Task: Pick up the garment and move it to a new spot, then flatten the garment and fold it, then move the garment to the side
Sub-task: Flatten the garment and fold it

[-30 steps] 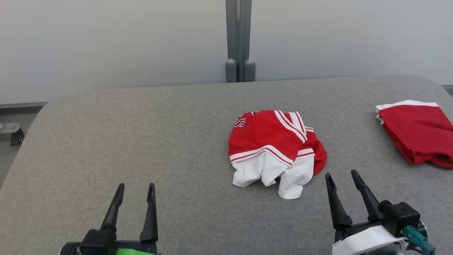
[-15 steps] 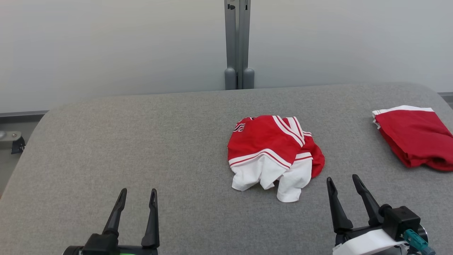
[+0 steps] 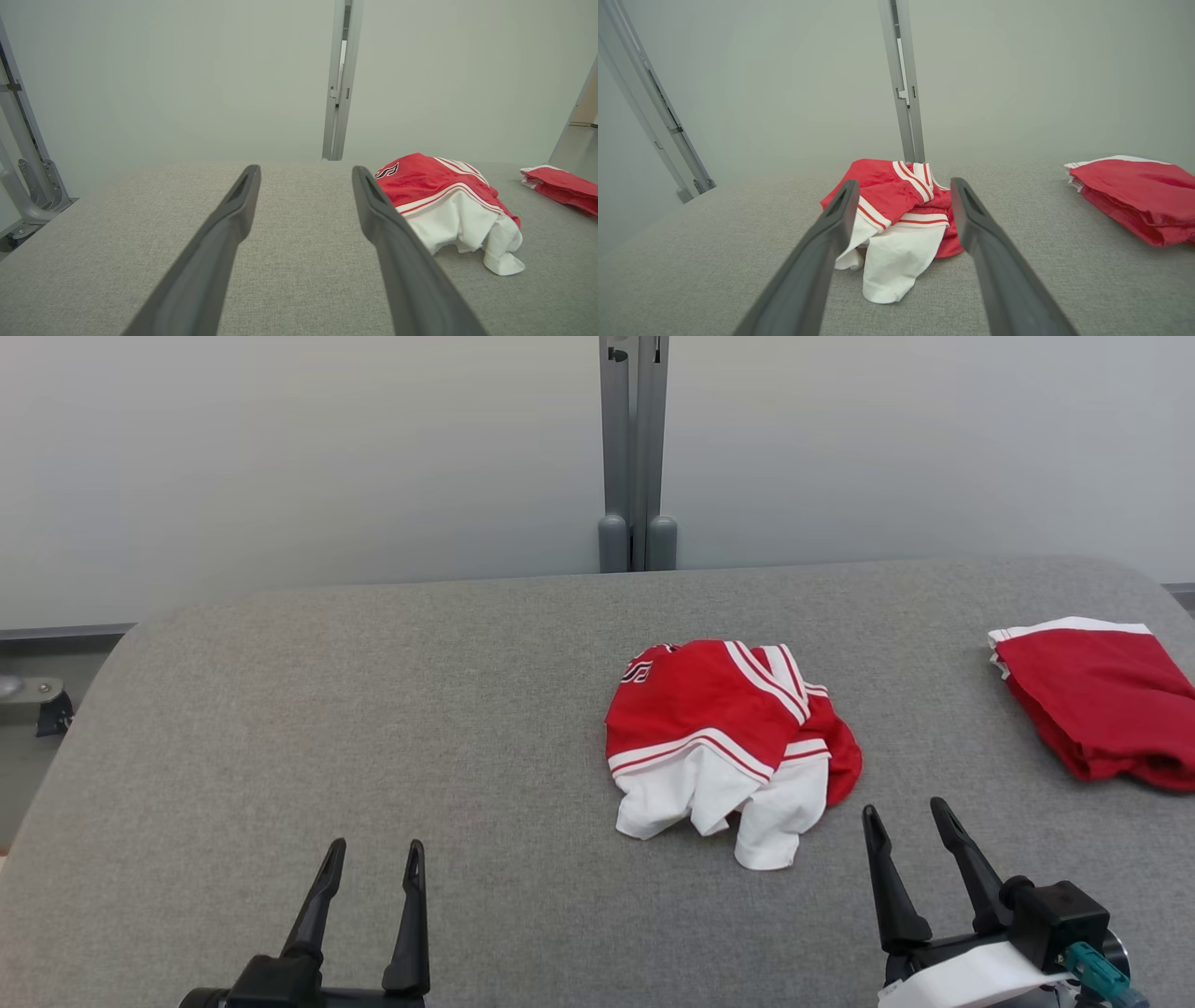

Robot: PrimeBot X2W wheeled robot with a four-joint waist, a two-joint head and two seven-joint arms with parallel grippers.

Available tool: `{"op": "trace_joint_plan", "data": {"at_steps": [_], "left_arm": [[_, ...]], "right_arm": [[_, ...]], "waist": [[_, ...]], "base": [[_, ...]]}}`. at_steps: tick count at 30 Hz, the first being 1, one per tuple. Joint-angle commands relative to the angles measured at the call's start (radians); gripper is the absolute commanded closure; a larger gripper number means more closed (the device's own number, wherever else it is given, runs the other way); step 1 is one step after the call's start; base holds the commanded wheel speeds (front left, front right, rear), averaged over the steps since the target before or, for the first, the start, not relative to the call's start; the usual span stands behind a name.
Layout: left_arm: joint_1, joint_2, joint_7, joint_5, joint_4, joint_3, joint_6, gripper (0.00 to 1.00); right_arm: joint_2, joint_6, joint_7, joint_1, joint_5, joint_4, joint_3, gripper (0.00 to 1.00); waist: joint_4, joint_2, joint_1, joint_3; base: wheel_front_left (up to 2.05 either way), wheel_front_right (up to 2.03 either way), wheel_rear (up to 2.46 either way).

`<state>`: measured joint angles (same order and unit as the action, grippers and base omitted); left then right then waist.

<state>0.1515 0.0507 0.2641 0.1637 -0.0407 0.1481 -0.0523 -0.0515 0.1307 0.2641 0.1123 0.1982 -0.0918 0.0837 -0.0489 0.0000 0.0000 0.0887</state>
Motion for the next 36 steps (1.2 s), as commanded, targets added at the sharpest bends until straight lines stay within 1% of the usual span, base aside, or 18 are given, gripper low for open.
{"op": "trace_joint_plan", "data": {"at_steps": [1,29,32,34,36], "left_arm": [[0.009,0.0,0.0,0.0,-0.005,0.0,0.005,0.0],[-0.005,0.0,0.0,0.005,-0.01,0.014,0.028,0.0],[-0.016,0.0,0.0,-0.006,-0.019,0.028,0.017,0.0],[-0.042,0.0,0.0,-0.015,-0.034,0.057,0.001,0.0],[-0.076,0.0,0.0,0.007,-0.051,0.097,-0.016,0.0]], "right_arm": [[0.0,0.0,0.0,0.0,-0.002,0.001,0.001,0.0],[0.001,0.0,0.0,-0.005,0.011,-0.004,0.002,0.0],[0.0,0.0,0.0,-0.014,0.014,-0.001,-0.007,0.0],[0.001,0.0,0.0,-0.023,0.009,0.005,-0.013,0.0],[0.0,0.0,0.0,-0.028,0.0,0.007,-0.024,0.0]], "waist": [[-0.001,0.0,0.0,-0.001],[-0.002,0.0,0.0,-0.012],[0.007,0.0,0.0,-0.021],[0.019,0.0,0.0,-0.038],[0.032,0.0,0.0,-0.057]], "base": [[0.0,0.0,0.0],[0.0,0.0,0.0],[0.0,0.0,0.0],[0.0,0.0,0.0],[0.0,0.0,0.0]]}}
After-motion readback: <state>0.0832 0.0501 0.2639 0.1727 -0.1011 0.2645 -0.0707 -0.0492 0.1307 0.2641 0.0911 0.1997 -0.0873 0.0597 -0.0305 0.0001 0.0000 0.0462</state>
